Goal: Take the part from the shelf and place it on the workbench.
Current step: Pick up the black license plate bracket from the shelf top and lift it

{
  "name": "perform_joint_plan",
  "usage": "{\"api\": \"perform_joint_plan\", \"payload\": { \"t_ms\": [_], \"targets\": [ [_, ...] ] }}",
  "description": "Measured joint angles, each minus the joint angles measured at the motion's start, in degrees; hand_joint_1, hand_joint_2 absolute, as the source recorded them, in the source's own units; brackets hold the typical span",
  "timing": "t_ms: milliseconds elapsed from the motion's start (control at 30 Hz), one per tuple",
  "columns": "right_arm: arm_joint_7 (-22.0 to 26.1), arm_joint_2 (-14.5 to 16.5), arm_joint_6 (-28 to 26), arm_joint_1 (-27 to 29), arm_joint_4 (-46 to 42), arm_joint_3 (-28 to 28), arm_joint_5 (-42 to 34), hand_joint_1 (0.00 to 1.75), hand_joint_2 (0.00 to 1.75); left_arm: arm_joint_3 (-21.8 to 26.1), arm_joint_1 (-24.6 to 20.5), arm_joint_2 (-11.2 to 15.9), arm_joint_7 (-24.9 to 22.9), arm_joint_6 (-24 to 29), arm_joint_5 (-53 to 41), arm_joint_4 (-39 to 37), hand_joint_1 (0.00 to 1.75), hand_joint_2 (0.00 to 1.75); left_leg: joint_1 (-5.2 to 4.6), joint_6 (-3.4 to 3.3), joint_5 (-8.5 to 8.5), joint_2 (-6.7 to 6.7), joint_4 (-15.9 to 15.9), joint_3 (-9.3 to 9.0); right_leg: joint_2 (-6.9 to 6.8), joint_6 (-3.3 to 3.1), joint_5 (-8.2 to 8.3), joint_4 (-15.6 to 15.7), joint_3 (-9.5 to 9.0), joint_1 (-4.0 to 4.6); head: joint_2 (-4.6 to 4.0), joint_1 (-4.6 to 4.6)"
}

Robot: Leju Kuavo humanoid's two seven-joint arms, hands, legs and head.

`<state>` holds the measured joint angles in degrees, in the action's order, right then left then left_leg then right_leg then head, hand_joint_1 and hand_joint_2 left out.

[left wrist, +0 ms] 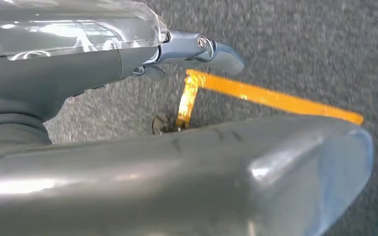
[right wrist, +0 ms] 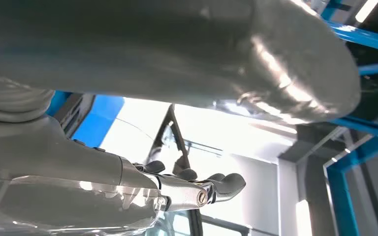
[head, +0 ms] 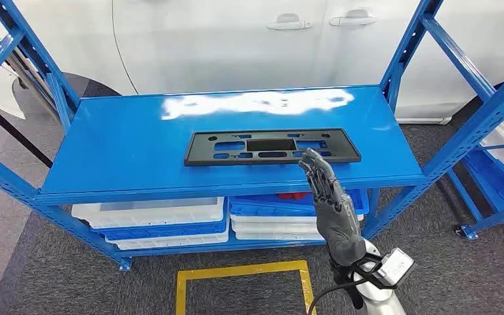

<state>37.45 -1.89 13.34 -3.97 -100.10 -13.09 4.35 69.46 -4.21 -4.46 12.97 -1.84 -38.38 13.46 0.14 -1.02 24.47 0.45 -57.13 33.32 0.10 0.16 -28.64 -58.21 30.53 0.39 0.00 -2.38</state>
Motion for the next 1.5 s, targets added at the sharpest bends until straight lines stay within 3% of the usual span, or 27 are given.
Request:
{"api": "perform_joint_plan", "payload": {
  "t_ms": [67,167,200,233,267,333,367,400,500,567,667,700,733,767,833,900,1033,1100,1167,1200,1233,1267,1367,1433,1500],
  "targets": [
    [0.0,-0.1,0.0,0.0,0.1,-0.1,0.4,0.0,0.0,0.0,0.0,0.0,0.0,0.0,-0.1,0.0,0.0,0.0,0.04,-0.27,0.11,0.02,0.2,-0.34,-0.01,0.21,-1.34,-2.6,1.3,-0.13,0.0,0.0],
    [0.0,-0.4,-0.1,0.3,0.8,-0.9,1.4,0.0,0.0,0.0,-0.1,0.0,0.1,0.0,-0.2,0.0,0.0,0.0,0.01,-0.75,0.67,0.03,0.5,-1.03,-0.02,0.78,-5.38,-13.3,7.73,-0.59,0.0,0.0],
    [0.0,-0.5,-0.1,0.4,1.2,-1.3,1.7,0.0,0.0,0.0,-0.1,0.0,0.1,0.1,-0.2,0.0,0.0,0.0,0.0,-0.77,0.94,0.0,0.5,-1.28,-0.04,0.94,-5.47,-15.6,9.51,-0.76,0.0,0.0],
    [0.0,-0.6,-0.1,0.3,1.6,-1.7,1.9,0.0,0.0,0.0,0.0,0.0,0.1,0.1,-0.2,0.0,0.0,0.0,0.0,-0.71,1.24,-0.05,0.4,-1.63,-0.05,1.05,-4.33,-15.8,10.22,-0.92,0.0,0.0],
    [0.0,-0.6,-0.1,0.2,2.0,-2.2,2.1,0.0,0.0,0.0,0.0,0.0,0.1,0.1,-0.2,0.0,0.0,0.0,0.01,-0.61,1.58,-0.11,0.4,-2.07,-0.07,1.1,-2.17,-13.7,9.8,-1.06,0.0,0.0],
    [-0.1,-0.7,-0.1,-0.6,2.8,-3.0,2.3,0.0,0.0,0.0,-0.1,0.0,0.1,0.2,-0.2,0.0,0.0,0.0,-0.09,-0.2,2.46,-0.2,0.2,-2.89,-0.1,0.99,2.68,-6.3,7.03,-1.18,0.0,0.0],
    [-0.1,-0.8,-0.1,-1.1,3.1,-3.5,2.3,0.0,0.0,0.0,-0.1,0.0,0.0,0.2,-0.2,0.0,0.0,0.0,-0.2,0.1,2.93,-0.23,0.0,-3.09,-0.1,0.78,3.92,-3.3,5.82,-1.17,0.0,0.0],
    [-0.2,-0.8,-0.1,-1.6,3.5,-4.0,2.3,0.0,0.0,0.0,-0.2,0.0,0.0,0.3,-0.2,0.0,0.0,0.0,-0.29,0.41,3.31,-0.23,-0.2,-3.18,-0.08,0.54,4.35,-1.5,5.07,-1.11,0.0,0.0],
    [-0.4,-0.8,-0.3,-2.4,4.3,-5.2,2.3,0.0,0.0,0.0,-0.4,0.1,-0.5,0.9,-0.3,0.0,0.0,0.0,-0.21,1.39,4.03,-0.19,-0.2,-3.51,0.0,-0.46,3.74,-0.4,4.47,-0.99,0.0,0.0],
    [-0.5,-0.8,-0.6,-2.9,4.7,-5.9,2.3,0.0,0.0,0.0,-0.5,0.1,-1.5,1.8,-0.5,0.0,0.0,0.0,-0.02,2.04,5.64,-0.2,-2.6,-2.72,-0.01,-1.15,3.57,0.0,3.9,-1.15,0.0,-0.01],
    [-0.8,-0.8,-1.5,-4.0,6.2,-7.4,3.4,0.0,0.0,0.0,-0.3,0.1,-3.2,3.6,-1.0,0.0,0.0,0.0,0.26,2.75,10.03,-0.23,-13.2,3.07,-0.05,-1.7,3.08,0.2,3.31,-1.11,0.0,0.0],
    [-0.9,-0.8,-1.9,-4.3,7.0,-8.0,4.1,0.0,0.0,0.0,-0.2,0.1,-3.7,4.2,-1.1,0.0,0.0,0.0,0.33,2.87,10.41,-0.22,-15.9,4.93,-0.02,-1.73,2.86,0.2,3.1,-1.07,0.0,-0.01],
    [-0.9,-0.7,-2.3,-4.7,7.9,-8.5,4.9,0.0,0.0,0.0,-0.1,0.1,-4.1,4.7,-1.2,0.0,0.0,0.0,0.37,2.9,9.66,-0.22,-16.7,5.89,0.03,-1.72,2.62,0.2,2.82,-1.06,0.0,-0.01],
    [-1.0,-0.6,-2.9,-5.2,9.0,-9.1,5.8,0.0,0.0,0.0,0.0,0.1,-4.5,5.1,-1.3,0.0,0.0,0.0,0.39,2.83,7.72,-0.22,-15.1,5.71,0.09,-1.67,2.36,0.2,2.44,-1.05,0.0,-0.01],
    [-1.1,-0.1,-4.3,-6.8,11.1,-10.4,8.0,0.0,0.0,0.0,0.1,0.1,-5.0,5.5,-1.5,0.0,0.0,0.0,0.36,2.39,2.69,-0.22,-7.4,2.96,0.19,-1.44,1.8,0.2,1.58,-1.02,0.0,0.0],
    [-1.2,0.3,-6.2,-8.8,13.6,-11.8,10.5,0.0,0.0,0.0,0.1,0.1,-5.4,5.7,-1.5,0.0,0.0,0.0,0.1,1.72,0.23,-0.26,-1.7,0.81,0.28,-1.0,1.46,0.1,1.24,-0.84,0.0,0.0],
    [-1.7,1.3,-12.0,-12.4,18.5,-15.0,16.1,0.0,1.75,0.0,0.2,0.1,-6.8,6.0,-2.2,0.0,0.0,0.0,0.22,0.55,-0.01,-0.33,-0.2,0.36,0.25,0.14,0.94,-0.1,1.38,-0.69,0.0,-0.01],
    [-2.5,1.7,-16.1,-14.1,20.8,-16.4,19.9,0.0,1.75,-0.1,0.1,0.0,-8.7,6.1,-3.1,0.0,0.0,0.0,0.54,-0.06,-0.18,-0.31,0.3,0.02,0.18,0.57,-1.44,-4.0,3.16,-0.69,0.0,-0.01],
    [-3.6,2.0,-19.7,-15.3,23.1,-17.8,23.5,0.0,1.75,-0.1,0.1,0.0,-10.9,6.0,-3.9,0.0,0.0,0.0,0.44,-0.36,-0.07,-0.31,0.4,-0.05,0.16,0.78,-4.86,-11.7,7.19,-0.79,0.0,0.0],
    [-4.0,2.1,-20.9,-15.6,24.0,-18.3,24.7,0.0,1.75,-0.1,0.2,0.0,-11.7,6.0,-4.0,0.0,0.0,0.0,0.42,-0.39,-0.01,-0.33,0.4,-0.08,0.15,0.85,-5.74,-14.9,9.0,-0.82,0.0,0.0],
    [-4.2,2.2,-21.5,-15.7,24.8,-18.7,25.3,0.0,1.75,-0.2,0.2,0.0,-12.2,6.0,-4.1,-0.1,0.0,0.0,0.41,-0.39,0.08,-0.39,0.3,-0.16,0.15,0.88,-5.48,-16.2,9.95,-0.86,0.0,0.0],
    [-4.4,2.3,-21.7,-15.9,25.5,-19.1,25.5,0.0,1.75,-0.2,0.3,0.0,-12.4,6.0,-4.2,-0.1,0.0,0.0,0.41,-0.32,0.2,-0.46,0.3,-0.29,0.13,0.85,-3.99,-15.1,9.69,-0.9,0.0,0.0],
    [-4.8,2.7,-22.9,-16.8,26.9,-19.8,26.8,0.0,1.75,-0.2,0.3,-0.1,-13.1,6.1,-4.5,-0.2,0.0,0.0,0.29,0.23,0.82,-0.66,-0.3,-0.67,0.0,0.35,2.1,-3.8,4.9,-0.93,0.0,0.0],
    [-6.7,3.2,-27.3,-17.7,28.0,-20.5,31.5,0.0,1.75,-0.3,0.3,-0.1,-14.5,7.0,-5.3,-0.3,0.0,0.0,0.13,0.82,1.05,-0.69,-0.5,-0.49,0.04,-0.11,2.93,-0.4,3.55,-0.74,0.0,0.0],
    [-10.1,3.8,-34.9,-18.7,29.8,-21.6,40.1,0.0,1.75,-0.7,0.3,-0.1,-15.9,8.1,-6.3,-0.3,0.0,0.0,0.16,1.48,1.11,-0.65,-0.5,-0.44,0.22,-0.67,2.96,-0.2,3.58,-0.65,0.0,0.0]
  ]
}}
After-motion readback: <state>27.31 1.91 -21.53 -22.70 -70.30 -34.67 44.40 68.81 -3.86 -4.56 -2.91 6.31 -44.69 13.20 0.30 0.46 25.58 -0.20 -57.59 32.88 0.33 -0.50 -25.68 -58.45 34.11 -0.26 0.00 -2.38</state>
